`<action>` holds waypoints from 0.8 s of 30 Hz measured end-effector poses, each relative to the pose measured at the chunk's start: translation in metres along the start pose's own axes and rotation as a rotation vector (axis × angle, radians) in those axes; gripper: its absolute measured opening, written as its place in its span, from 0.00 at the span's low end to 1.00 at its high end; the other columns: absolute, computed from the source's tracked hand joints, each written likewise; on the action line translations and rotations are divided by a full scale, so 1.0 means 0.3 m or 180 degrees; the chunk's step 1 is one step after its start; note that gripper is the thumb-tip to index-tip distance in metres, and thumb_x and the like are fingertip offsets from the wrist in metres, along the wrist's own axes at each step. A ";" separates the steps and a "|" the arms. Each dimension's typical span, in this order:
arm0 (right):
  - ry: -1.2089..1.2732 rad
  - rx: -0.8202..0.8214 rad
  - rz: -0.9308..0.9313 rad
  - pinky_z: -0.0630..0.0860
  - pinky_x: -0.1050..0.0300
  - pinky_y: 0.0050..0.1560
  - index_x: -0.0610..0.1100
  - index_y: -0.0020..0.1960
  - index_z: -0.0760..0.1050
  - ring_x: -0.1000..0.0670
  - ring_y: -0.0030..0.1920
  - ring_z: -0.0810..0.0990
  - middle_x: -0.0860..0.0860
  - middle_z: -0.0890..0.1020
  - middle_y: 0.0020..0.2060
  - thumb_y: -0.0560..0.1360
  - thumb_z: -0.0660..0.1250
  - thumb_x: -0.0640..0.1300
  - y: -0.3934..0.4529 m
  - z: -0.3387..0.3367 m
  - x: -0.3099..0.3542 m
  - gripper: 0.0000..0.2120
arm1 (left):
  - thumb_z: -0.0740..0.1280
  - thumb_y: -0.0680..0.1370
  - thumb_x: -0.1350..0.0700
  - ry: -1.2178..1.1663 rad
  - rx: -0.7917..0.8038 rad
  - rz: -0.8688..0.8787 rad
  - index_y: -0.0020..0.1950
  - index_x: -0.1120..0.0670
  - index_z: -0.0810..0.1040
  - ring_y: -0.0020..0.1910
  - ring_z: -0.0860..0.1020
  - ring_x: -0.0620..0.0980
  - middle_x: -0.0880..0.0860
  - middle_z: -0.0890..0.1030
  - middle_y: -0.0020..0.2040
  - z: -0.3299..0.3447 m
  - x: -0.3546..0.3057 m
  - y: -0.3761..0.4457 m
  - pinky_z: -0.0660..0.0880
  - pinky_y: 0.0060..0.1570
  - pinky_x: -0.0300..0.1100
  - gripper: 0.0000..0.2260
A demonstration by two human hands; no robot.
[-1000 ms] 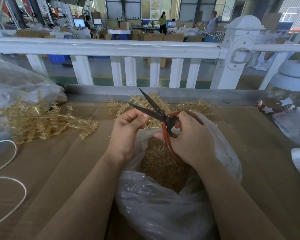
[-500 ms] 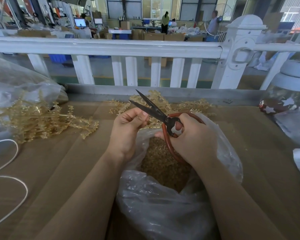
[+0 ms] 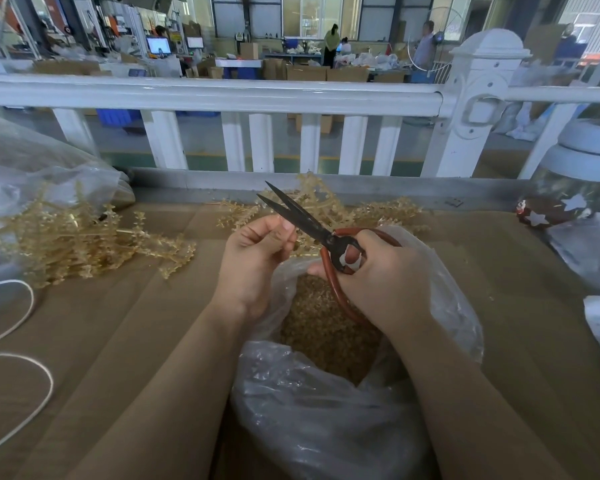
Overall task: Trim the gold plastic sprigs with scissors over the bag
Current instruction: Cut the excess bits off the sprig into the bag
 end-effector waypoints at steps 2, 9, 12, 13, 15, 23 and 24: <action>0.0330 0.0193 0.0137 0.76 0.63 0.35 0.49 0.41 0.79 0.58 0.32 0.76 0.59 0.80 0.32 0.69 0.67 0.73 -0.009 0.026 -0.010 0.25 | 0.69 0.73 0.59 0.0005 0.0002 -0.0257 0.39 0.59 0.78 0.35 0.71 0.46 0.52 0.76 0.34 0.001 0.025 0.000 0.69 0.43 0.40 0.04; 0.1413 0.0605 0.1011 0.79 0.61 0.36 0.53 0.39 0.79 0.59 0.35 0.81 0.63 0.82 0.36 0.69 0.69 0.66 -0.014 0.097 -0.069 0.16 | 0.69 0.74 0.62 0.0195 0.0250 -0.0386 0.40 0.63 0.80 0.31 0.73 0.43 0.53 0.81 0.33 0.040 0.056 -0.006 0.71 0.35 0.31 0.05; 0.1593 0.0700 0.1109 0.78 0.62 0.37 0.56 0.37 0.77 0.60 0.36 0.81 0.65 0.82 0.36 0.71 0.73 0.58 -0.012 0.110 -0.077 0.09 | 0.69 0.72 0.62 0.0078 0.0295 -0.0480 0.43 0.66 0.79 0.30 0.74 0.41 0.53 0.82 0.33 0.054 0.065 -0.011 0.72 0.35 0.29 0.07; 0.1667 0.0719 0.1161 0.79 0.61 0.38 0.56 0.38 0.77 0.59 0.37 0.82 0.64 0.82 0.36 0.72 0.74 0.55 -0.012 0.114 -0.078 0.08 | 0.69 0.71 0.62 0.0103 0.0304 -0.0498 0.43 0.66 0.79 0.30 0.74 0.41 0.52 0.81 0.32 0.055 0.064 -0.011 0.71 0.35 0.29 0.07; 0.1817 0.0694 0.1263 0.80 0.58 0.39 0.54 0.39 0.78 0.58 0.36 0.81 0.62 0.83 0.34 0.74 0.74 0.52 -0.011 0.117 -0.085 0.07 | 0.69 0.71 0.61 0.0174 0.0323 -0.0516 0.43 0.65 0.79 0.31 0.73 0.41 0.51 0.80 0.32 0.059 0.059 -0.011 0.71 0.34 0.29 0.07; 0.1912 0.0694 0.1151 0.76 0.60 0.38 0.55 0.40 0.78 0.57 0.34 0.80 0.57 0.81 0.30 0.76 0.71 0.49 -0.004 0.100 -0.061 0.06 | 0.70 0.71 0.59 0.0228 0.0079 -0.0499 0.39 0.58 0.77 0.33 0.73 0.44 0.56 0.76 0.38 0.048 0.043 -0.013 0.70 0.37 0.35 0.04; 0.1870 0.0697 0.1158 0.77 0.59 0.39 0.55 0.41 0.77 0.57 0.35 0.81 0.57 0.81 0.30 0.76 0.71 0.49 -0.005 0.103 -0.063 0.06 | 0.70 0.71 0.59 0.0237 0.0067 -0.0475 0.40 0.58 0.78 0.33 0.73 0.44 0.57 0.77 0.38 0.046 0.041 -0.012 0.70 0.38 0.36 0.03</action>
Point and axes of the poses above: each hand's wrist, its own y-axis towards the middle knuckle, its own z-axis out of the palm, x = y × z, the point moved 7 cm from there along y, towards the middle knuckle
